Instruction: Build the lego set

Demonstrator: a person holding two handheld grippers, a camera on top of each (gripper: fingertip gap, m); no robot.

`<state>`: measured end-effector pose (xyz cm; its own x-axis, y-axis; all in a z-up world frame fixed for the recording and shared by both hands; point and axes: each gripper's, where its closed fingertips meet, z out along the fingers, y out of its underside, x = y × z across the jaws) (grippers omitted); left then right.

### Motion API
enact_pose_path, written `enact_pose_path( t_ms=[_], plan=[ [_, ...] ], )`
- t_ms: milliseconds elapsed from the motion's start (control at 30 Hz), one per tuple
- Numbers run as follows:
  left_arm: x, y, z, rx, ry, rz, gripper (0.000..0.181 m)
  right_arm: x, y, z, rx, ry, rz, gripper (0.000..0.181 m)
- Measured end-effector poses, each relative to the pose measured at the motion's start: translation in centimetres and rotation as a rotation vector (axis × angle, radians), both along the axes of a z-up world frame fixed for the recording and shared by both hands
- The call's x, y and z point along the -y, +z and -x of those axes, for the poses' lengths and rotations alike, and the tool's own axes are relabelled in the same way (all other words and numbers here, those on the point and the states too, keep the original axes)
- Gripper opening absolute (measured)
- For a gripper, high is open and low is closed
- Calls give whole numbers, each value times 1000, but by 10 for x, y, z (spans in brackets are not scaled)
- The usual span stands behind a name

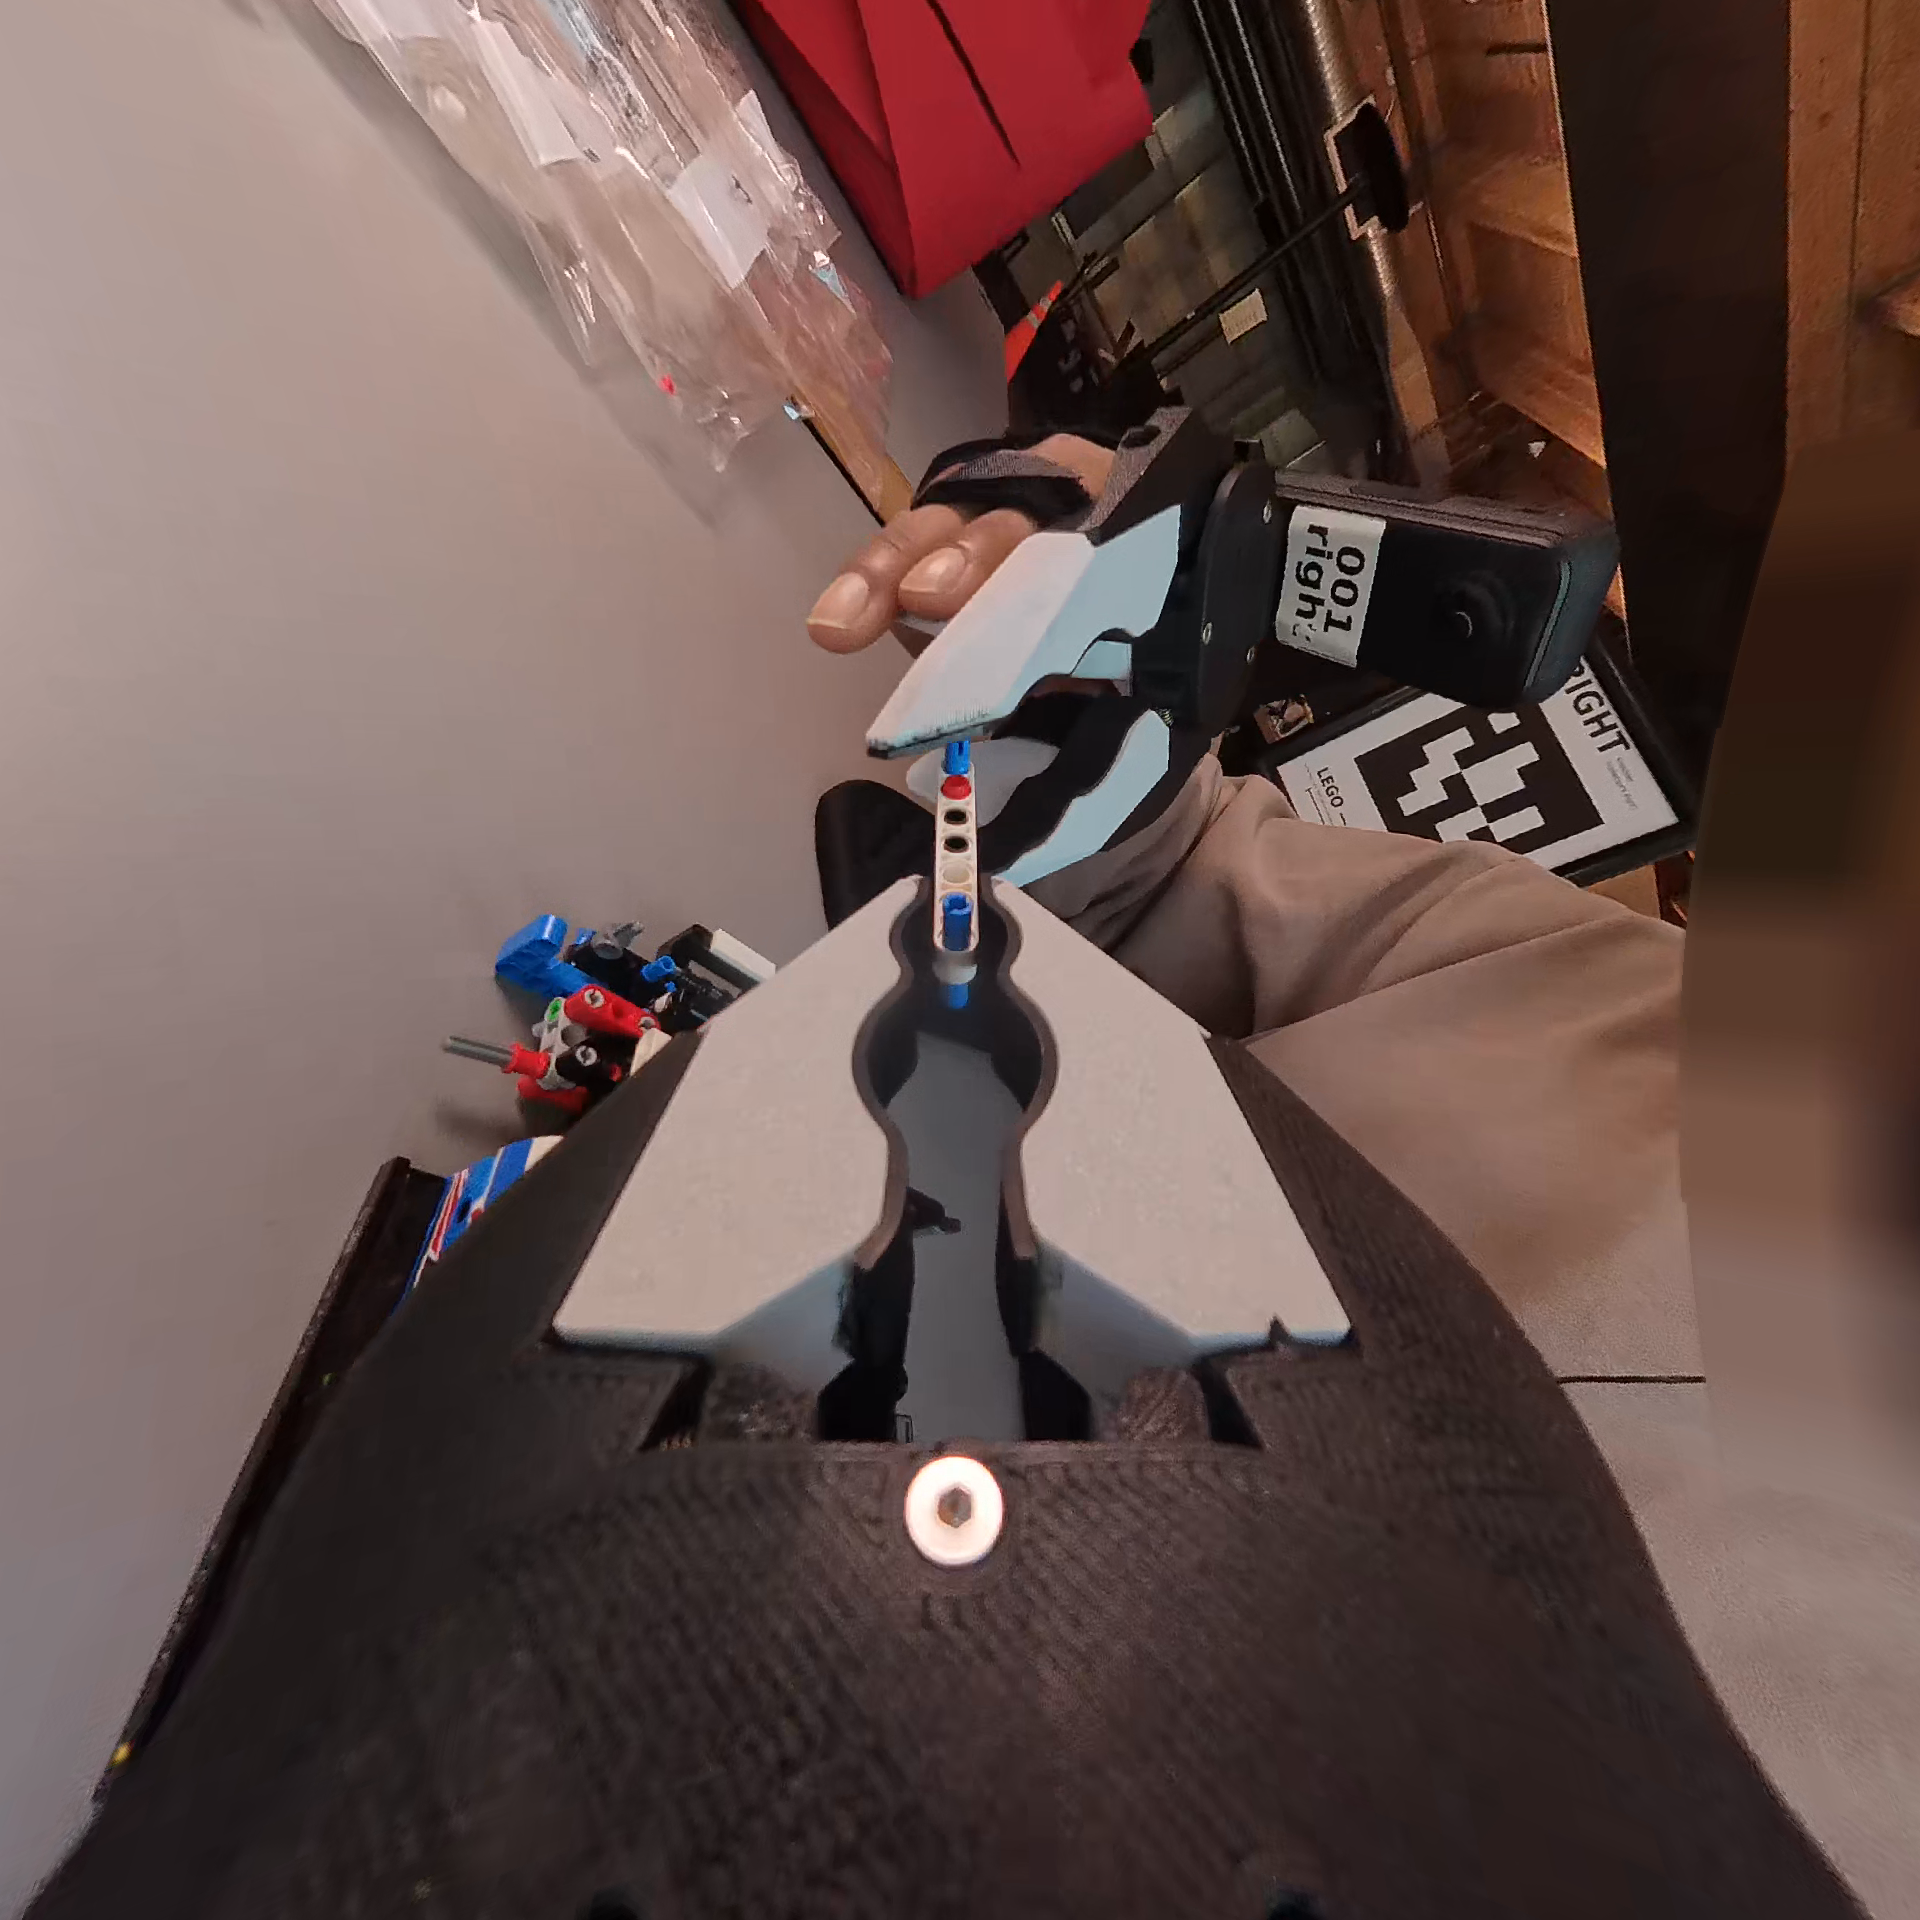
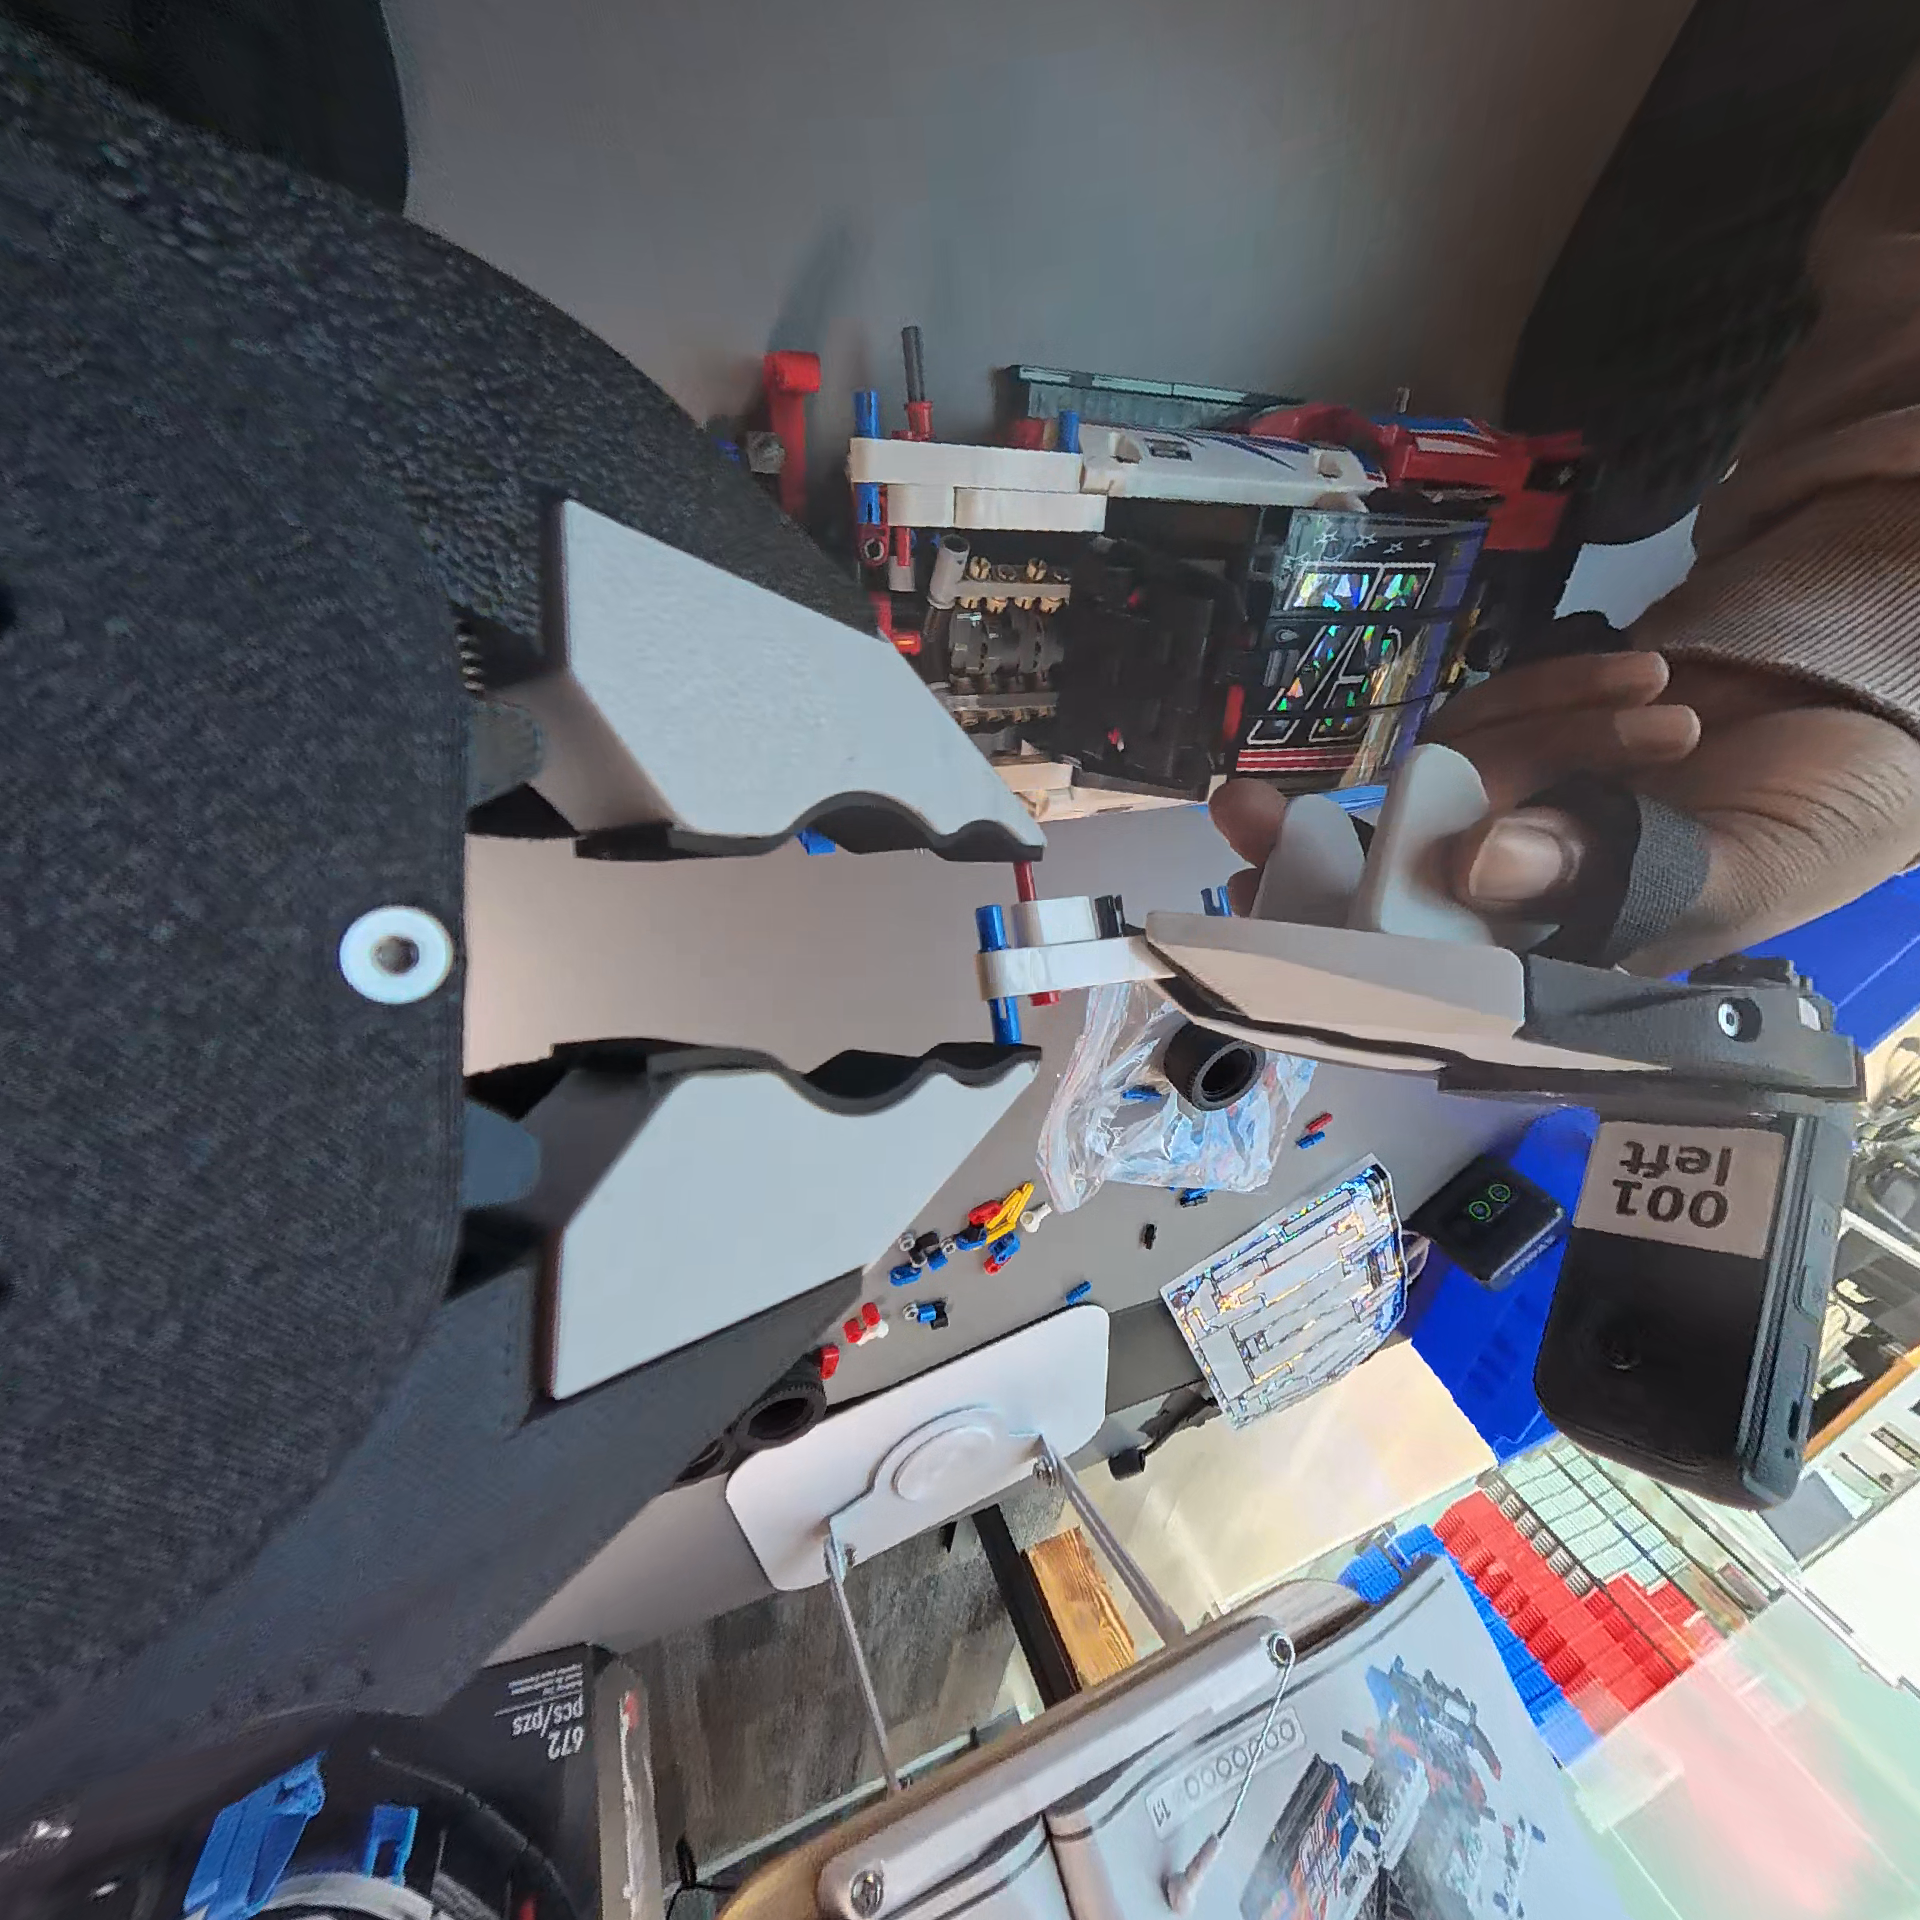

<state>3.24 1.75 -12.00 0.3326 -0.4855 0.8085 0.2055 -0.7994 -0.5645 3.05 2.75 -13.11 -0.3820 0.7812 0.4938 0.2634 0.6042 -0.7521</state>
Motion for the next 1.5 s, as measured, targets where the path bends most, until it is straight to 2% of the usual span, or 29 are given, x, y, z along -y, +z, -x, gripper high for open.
enact_pose_path(
  t_ms=[133,267,400,500,700,833,1000,1233,1300,1500],
  plan=[
    [-1,-7,-2,18,-7,43,5,0,-8,-3,-9,10,66,33],
    [-2,-13,-1,-30,-6,48,6,1,-15,-3,-9,19,157,32],
    [-10,-17,14,-115,39,17,12,-2,-18,-4,-9,25,255,32],
    [-9,-18,19,-195,22,-47,19,-2,-27,-8,28,29,315,32],
    [21,-29,1,-567,-203,-291,34,-5,-49,-20,97,21,382,31],
    [25,-53,12,-842,-270,-331,33,1,-57,-21,126,36,382,31],
    [28,-52,20,-900,-276,-343,32,5,-61,-22,143,52,382,32],
    [11,-29,38,-830,-205,-354,28,19,-64,-20,218,99,393,31],
    [4,-33,41,-830,-218,-326,27,22,-69,-16,266,97,381,31],
    [1,-55,30,-758,-372,-210,27,27,-82,-7,351,76,368,31]
  ],
)
